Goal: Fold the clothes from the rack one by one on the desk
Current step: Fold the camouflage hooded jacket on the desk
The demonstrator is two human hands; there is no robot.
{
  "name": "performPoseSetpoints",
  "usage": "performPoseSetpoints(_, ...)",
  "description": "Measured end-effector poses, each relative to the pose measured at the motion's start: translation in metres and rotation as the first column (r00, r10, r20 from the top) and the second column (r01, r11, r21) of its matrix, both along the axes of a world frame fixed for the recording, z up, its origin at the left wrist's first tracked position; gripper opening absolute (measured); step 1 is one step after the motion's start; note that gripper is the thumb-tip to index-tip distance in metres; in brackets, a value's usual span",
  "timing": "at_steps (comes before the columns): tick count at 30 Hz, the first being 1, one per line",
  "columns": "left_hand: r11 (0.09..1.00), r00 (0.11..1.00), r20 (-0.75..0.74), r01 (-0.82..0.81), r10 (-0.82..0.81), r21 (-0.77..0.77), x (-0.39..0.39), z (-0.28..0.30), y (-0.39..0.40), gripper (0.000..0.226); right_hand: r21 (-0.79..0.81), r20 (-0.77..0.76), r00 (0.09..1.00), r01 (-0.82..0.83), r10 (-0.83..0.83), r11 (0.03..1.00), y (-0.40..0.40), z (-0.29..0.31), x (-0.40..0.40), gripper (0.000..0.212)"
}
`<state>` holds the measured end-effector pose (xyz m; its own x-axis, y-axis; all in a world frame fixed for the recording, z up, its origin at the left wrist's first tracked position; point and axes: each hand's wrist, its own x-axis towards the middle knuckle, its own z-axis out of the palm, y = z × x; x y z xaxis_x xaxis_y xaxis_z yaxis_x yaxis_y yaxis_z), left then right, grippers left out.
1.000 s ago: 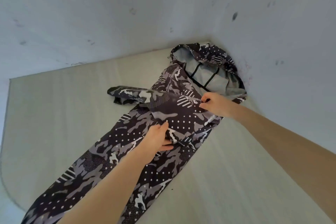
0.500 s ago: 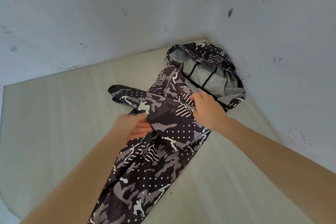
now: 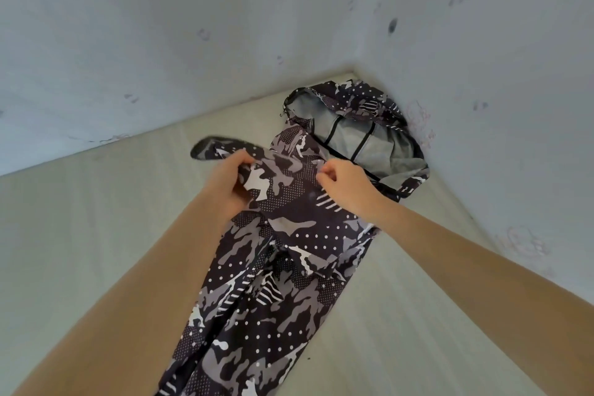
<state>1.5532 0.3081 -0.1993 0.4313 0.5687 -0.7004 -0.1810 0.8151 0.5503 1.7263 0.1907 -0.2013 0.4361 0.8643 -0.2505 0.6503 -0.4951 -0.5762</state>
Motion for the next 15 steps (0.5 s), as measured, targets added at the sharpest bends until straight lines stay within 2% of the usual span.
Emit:
performPoseSetpoints(2,0.997,0.999,0.054,-0.004,0.001,0.072,-0.004,0.005,-0.003,0.015,0.253,0.137,0.989,0.012,-0.048,0.967,-0.009,0.005,-0.007,0.007)
performPoseSetpoints(3,0.997,1.0,0.024,-0.017,0.015,0.079,-0.007,0.004,-0.005,0.016,0.294,0.259,0.965,-0.044,-0.035,0.955,-0.014,0.004,-0.011,0.008)
performPoseSetpoints(5,0.997,0.994,-0.075,-0.072,0.075,0.041,-0.014,-0.01,-0.008,0.019,0.233,0.461,0.887,-0.154,0.031,0.96,-0.025,-0.004,-0.023,0.024)
performPoseSetpoints(6,0.996,0.991,-0.099,-0.085,0.087,0.019,-0.017,-0.018,-0.009,0.021,0.186,0.5,0.863,-0.187,0.071,0.965,-0.03,-0.008,-0.03,0.031)
performPoseSetpoints(8,0.996,0.989,-0.127,-0.084,0.08,-0.024,-0.021,-0.028,-0.01,0.025,0.087,0.505,0.841,-0.276,0.197,0.957,-0.036,-0.016,-0.045,0.042)
performPoseSetpoints(11,0.996,0.985,-0.156,-0.079,0.071,-0.049,-0.025,-0.036,-0.008,0.028,-0.088,0.428,0.807,-0.411,0.407,0.907,-0.042,-0.034,-0.059,0.054)
performPoseSetpoints(13,0.998,0.984,-0.169,-0.058,0.054,-0.021,-0.025,-0.039,-0.007,0.032,-0.196,0.341,0.817,-0.421,0.464,0.886,-0.045,-0.045,-0.06,0.055)
performPoseSetpoints(15,0.997,0.978,-0.205,-0.026,0.041,0.075,-0.024,-0.041,-0.007,0.036,-0.257,0.283,0.824,-0.428,0.491,0.866,-0.044,-0.052,-0.059,0.056)
